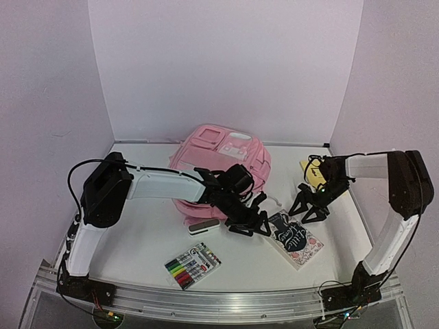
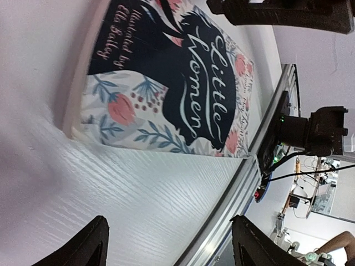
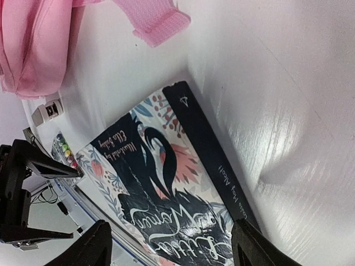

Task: Pack the student bag
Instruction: Adjust the book at the center of the board, then pick up the book from the center of the board.

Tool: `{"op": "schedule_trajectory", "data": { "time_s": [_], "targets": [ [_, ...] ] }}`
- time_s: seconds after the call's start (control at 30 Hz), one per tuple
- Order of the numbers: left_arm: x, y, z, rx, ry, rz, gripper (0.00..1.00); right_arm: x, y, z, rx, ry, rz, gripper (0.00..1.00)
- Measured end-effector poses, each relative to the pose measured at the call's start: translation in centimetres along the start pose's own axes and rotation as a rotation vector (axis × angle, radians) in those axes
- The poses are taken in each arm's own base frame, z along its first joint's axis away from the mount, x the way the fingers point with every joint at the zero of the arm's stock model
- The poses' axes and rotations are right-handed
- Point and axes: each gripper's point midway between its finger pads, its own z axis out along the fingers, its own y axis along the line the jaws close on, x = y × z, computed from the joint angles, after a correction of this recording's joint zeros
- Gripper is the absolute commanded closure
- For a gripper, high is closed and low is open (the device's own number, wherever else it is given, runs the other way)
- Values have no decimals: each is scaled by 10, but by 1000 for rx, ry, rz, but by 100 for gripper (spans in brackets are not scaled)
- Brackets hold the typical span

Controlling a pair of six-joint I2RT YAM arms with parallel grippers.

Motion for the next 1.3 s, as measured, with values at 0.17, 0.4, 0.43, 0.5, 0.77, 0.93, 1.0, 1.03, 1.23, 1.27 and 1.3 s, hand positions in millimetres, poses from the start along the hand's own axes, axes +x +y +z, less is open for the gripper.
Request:
{"op": "schedule_trajectory", "data": {
  "time_s": [0.17, 0.4, 0.43, 0.5, 0.77, 0.93, 1.0, 1.03, 1.23, 1.27, 1.3],
  "targets": [
    [0, -15, 12, 65, 33, 16, 23, 17, -3, 1, 1, 13, 49, 23],
    [-20, -2, 45, 77, 39, 10, 23, 27, -1, 3, -37, 19, 83, 23],
    [-23, 1, 48, 74, 41, 2, 23, 28, 1, 4, -49, 22, 87, 24],
    [-30, 5, 51, 72, 29, -8, 23, 31, 4, 5, -75, 32, 95, 24],
    [-91, 30, 21, 36, -146, -52, 23, 49, 40, 19, -170, 111, 44, 25],
    [-111, 48, 5, 18, -211, -68, 23, 11, 47, -16, -135, -22, -29, 17],
    [-105, 51, 4, 6, -207, -75, 23, -8, 41, -42, -80, -122, -58, 17],
    [-100, 50, 3, 3, -200, -76, 22, -16, 37, -57, -45, -168, -68, 17],
    [-56, 32, 20, -7, -115, -62, 22, -48, 8, -66, 76, -172, -41, 15],
    [-50, 29, 24, -6, -101, -56, 22, -45, 0, -56, 83, -136, -20, 14],
    [-44, 25, 28, -7, -87, -52, 22, -39, -8, -45, 87, -93, 6, 14]
  ]
}}
